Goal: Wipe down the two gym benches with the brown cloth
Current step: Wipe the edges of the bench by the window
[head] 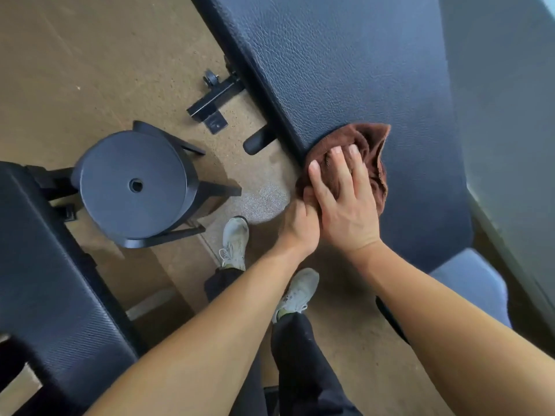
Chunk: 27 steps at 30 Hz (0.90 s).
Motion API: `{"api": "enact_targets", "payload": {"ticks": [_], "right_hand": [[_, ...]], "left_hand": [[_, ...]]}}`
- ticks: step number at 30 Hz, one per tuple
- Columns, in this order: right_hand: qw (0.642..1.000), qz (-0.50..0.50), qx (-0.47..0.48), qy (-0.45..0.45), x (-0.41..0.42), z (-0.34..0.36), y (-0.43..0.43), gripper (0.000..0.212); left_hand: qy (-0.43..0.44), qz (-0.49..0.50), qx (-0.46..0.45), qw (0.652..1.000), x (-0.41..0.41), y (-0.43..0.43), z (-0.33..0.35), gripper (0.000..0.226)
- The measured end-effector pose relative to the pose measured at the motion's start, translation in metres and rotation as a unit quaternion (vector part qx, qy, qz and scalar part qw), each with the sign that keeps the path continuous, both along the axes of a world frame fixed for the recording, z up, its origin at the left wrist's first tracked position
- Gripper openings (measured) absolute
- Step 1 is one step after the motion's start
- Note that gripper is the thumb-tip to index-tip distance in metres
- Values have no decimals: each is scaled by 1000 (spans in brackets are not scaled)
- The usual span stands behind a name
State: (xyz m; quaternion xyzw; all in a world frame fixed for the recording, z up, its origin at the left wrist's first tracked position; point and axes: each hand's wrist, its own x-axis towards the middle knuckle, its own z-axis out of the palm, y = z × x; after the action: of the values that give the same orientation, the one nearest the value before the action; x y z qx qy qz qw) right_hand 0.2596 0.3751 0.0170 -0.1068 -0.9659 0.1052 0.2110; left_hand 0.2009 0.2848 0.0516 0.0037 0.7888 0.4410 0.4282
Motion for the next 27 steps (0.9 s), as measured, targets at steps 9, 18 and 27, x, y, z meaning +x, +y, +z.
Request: {"api": "enact_targets", "payload": {"ticks": [9, 18, 27], "right_hand": [[995, 11, -3, -101, 10, 29, 6, 62], [998, -56, 8, -33, 40, -19, -8, 52], [991, 2, -2, -135, 126, -40, -2, 63]], "left_hand": [[-51, 55, -31, 997, 1, 2, 34, 55], [-1, -19, -36, 999, 38, -4, -18, 50], [-11, -57, -63, 996, 108, -6, -29, 49]]}}
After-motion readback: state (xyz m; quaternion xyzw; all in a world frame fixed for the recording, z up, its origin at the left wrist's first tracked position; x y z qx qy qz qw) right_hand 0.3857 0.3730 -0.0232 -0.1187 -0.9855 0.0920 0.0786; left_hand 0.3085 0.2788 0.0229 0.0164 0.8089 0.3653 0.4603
